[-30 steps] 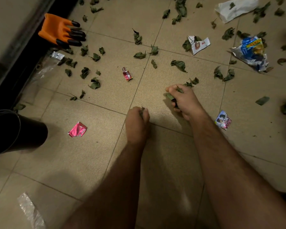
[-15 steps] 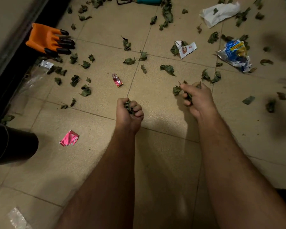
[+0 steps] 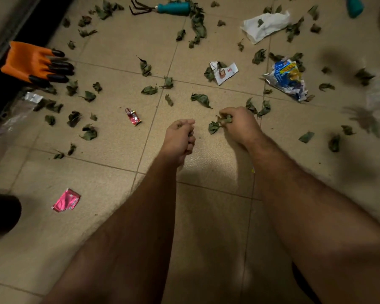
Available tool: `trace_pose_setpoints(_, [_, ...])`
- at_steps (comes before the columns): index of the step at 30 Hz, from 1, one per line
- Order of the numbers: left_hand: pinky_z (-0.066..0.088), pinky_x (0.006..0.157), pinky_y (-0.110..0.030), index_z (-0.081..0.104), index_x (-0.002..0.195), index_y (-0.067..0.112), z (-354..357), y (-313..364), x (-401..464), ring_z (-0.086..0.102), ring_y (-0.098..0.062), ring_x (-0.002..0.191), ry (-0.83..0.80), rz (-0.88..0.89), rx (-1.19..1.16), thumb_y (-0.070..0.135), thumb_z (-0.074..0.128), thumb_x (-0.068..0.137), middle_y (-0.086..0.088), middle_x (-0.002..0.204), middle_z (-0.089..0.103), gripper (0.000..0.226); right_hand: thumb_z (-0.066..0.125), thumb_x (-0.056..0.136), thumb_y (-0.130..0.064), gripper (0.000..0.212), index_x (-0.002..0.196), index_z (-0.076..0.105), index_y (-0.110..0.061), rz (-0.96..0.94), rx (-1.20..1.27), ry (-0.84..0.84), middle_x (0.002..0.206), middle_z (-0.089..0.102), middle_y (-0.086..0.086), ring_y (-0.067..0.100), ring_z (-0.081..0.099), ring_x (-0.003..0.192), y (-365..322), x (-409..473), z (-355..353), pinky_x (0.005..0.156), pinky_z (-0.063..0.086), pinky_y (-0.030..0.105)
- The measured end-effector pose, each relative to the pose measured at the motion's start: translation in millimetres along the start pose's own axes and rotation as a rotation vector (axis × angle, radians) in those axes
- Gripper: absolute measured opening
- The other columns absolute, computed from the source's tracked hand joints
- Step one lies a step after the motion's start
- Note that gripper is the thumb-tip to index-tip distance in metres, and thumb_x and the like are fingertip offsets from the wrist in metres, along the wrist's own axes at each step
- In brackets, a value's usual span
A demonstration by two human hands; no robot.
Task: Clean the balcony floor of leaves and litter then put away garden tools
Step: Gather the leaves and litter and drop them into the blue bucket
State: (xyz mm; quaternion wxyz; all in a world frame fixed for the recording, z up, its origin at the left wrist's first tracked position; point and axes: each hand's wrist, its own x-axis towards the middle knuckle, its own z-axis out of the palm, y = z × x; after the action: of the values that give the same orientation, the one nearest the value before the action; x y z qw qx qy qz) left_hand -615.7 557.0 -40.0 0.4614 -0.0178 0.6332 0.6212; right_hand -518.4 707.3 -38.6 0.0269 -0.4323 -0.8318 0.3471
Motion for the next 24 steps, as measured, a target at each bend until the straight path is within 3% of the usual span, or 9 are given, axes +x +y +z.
trace_pose_setpoints(4, [0.043,0.053,-0.007,0.065,0.115,0.012,14,4,-2,0.057,0.002,0.074,0.123,0.235,0.462,0.016,0.061,0.096,0.008,0.089,0.062,0.020,0.064,0.091,-0.012,0.009,0.097,0.066,-0.019,-0.025,-0.101,0.016,0.099,0.063,0.005,0.018,0.058,0.087,5,-1,2,0.065,0.037,0.023])
trace_pose_setpoints(7, [0.041,0.060,-0.006,0.062,0.123,0.017,26,1,-3,0.058,0.001,0.091,0.109,0.395,0.775,0.029,0.071,0.090,0.004,0.111,0.067,0.035,0.058,0.096,-0.016,0.005,0.092,0.056,-0.016,0.087,0.195,0.074,0.083,0.055,-0.002,0.006,0.048,0.069,7,-9,-8,0.050,0.035,0.017])
trace_pose_setpoints(10, [0.043,0.080,-0.012,0.055,0.135,0.020,35,-4,1,0.059,-0.011,0.111,0.071,0.483,0.982,0.039,0.077,0.083,-0.004,0.130,0.062,0.060,0.063,0.093,-0.010,0.006,0.092,0.059,-0.015,0.239,0.561,0.086,0.082,0.065,0.003,0.008,0.050,0.061,15,-14,-23,0.048,0.039,0.016])
trace_pose_setpoints(12, [0.049,0.087,-0.027,0.052,0.139,0.021,42,-9,7,0.059,-0.020,0.114,0.073,0.527,1.126,0.048,0.075,0.082,-0.007,0.130,0.060,0.067,0.062,0.091,-0.004,0.013,0.090,0.058,-0.017,0.330,0.761,0.090,0.086,0.071,0.008,0.009,0.049,0.053,24,-17,-35,0.043,0.037,0.021])
trace_pose_setpoints(14, [0.049,0.083,-0.031,0.055,0.134,0.020,51,-12,8,0.061,-0.023,0.108,0.116,0.537,1.254,0.048,0.070,0.087,-0.009,0.123,0.060,0.056,0.056,0.093,0.000,0.017,0.096,0.058,-0.016,0.388,0.900,0.117,0.084,0.070,0.010,0.007,0.046,0.046,32,-20,-46,0.040,0.033,0.020])
trace_pose_setpoints(16, [0.043,0.076,-0.028,0.059,0.124,0.017,61,-13,9,0.058,-0.020,0.096,0.151,0.523,1.293,0.042,0.064,0.094,-0.009,0.116,0.058,0.040,0.050,0.094,0.004,0.024,0.103,0.060,-0.016,0.430,0.973,0.148,0.076,0.064,0.009,0.007,0.043,0.042,39,-23,-59,0.038,0.029,0.018])
trace_pose_setpoints(19, [0.038,0.071,-0.029,0.060,0.114,0.011,75,-11,10,0.049,-0.017,0.084,0.172,0.517,1.228,0.036,0.057,0.098,-0.010,0.108,0.057,0.030,0.049,0.090,0.004,0.022,0.089,0.061,-0.014,0.474,0.989,0.216,0.065,0.053,0.006,0.008,0.040,0.040,56,-26,-78,0.038,0.024,0.015])
trace_pose_setpoints(22, [0.035,0.065,-0.028,0.059,0.096,0.012,99,-13,10,0.052,-0.020,0.074,0.098,0.560,1.076,0.029,0.060,0.094,-0.005,0.086,0.059,0.017,0.065,0.089,-0.007,0.019,0.078,0.054,-0.016,0.520,0.945,0.274,0.061,0.048,0.000,0.009,0.042,0.045,84,-35,-101,0.037,0.027,0.016])
trace_pose_setpoints(24, [0.041,0.057,-0.027,0.061,0.098,0.009,121,-19,7,0.053,-0.015,0.063,-0.003,0.489,0.819,0.021,0.060,0.094,0.000,0.075,0.060,0.013,0.075,0.087,-0.021,0.029,0.076,0.048,-0.022,0.560,0.867,0.329,0.062,0.048,-0.003,0.010,0.044,0.047,106,-41,-116,0.035,0.029,0.015])
